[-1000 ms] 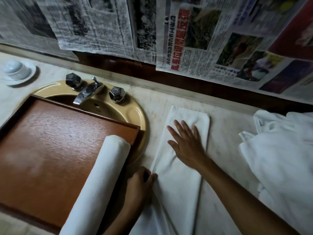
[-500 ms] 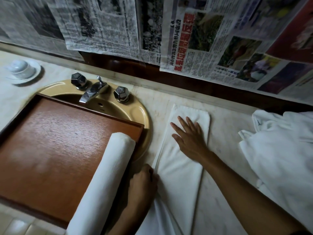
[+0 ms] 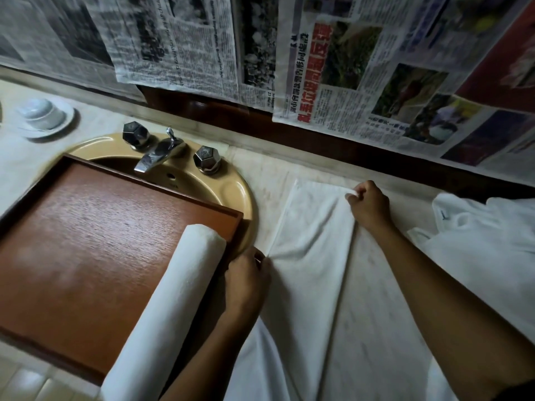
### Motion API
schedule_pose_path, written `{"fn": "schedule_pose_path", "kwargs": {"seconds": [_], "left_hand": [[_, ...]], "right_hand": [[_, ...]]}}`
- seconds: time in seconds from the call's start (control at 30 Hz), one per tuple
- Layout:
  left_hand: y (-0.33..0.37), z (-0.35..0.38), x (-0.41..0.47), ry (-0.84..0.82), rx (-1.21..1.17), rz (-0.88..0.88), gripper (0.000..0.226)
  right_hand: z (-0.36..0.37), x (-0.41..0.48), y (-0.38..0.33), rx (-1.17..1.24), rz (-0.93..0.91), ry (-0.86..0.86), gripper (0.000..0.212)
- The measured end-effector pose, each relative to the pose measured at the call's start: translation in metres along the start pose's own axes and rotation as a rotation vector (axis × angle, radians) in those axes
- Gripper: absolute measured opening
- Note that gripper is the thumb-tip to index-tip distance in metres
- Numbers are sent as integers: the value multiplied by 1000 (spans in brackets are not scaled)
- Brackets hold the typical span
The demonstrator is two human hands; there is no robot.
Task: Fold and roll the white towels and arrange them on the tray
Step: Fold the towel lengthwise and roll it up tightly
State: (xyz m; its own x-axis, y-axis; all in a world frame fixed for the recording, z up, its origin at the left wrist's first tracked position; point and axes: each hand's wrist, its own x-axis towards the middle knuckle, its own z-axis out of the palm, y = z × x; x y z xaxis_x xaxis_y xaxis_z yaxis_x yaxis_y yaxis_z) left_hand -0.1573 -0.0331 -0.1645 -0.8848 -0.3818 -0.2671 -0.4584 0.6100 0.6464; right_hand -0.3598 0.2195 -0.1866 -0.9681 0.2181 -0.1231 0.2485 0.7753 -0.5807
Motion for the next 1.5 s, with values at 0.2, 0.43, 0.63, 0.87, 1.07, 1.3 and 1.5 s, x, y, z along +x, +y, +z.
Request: {"fn": "schedule_pose_path", "kwargs": {"seconds": [0.2,0.43,0.63,0.87,1.07,1.3,1.5], "left_hand": [[-8,9,-2,38,-52,-26,13],[-9,12,-17,42,-22,82,8],[-34,0,-85,-23,68,-43,20],[-83,-23,-133,-91,-369,-368,18],[-86,-18,-128,158,-125,-290,21],[-85,-16,-127,127,-80,-283,18],[-77,-24,-134,31,-59,-282,22]], "right_hand": [[18,-35,-5,-116,-406,136,37],[65,-71,-20,-486,-768,-266,59],[68,-65,-15,-522,-795,-229,57],[69,-60,-9,-502,-809,-204,57],[74,-56,-4,-521,-826,-216,58],[65,-127,-24,-308,-888,-54,53],[79,-220,19,-476,-965,-252,65]]}}
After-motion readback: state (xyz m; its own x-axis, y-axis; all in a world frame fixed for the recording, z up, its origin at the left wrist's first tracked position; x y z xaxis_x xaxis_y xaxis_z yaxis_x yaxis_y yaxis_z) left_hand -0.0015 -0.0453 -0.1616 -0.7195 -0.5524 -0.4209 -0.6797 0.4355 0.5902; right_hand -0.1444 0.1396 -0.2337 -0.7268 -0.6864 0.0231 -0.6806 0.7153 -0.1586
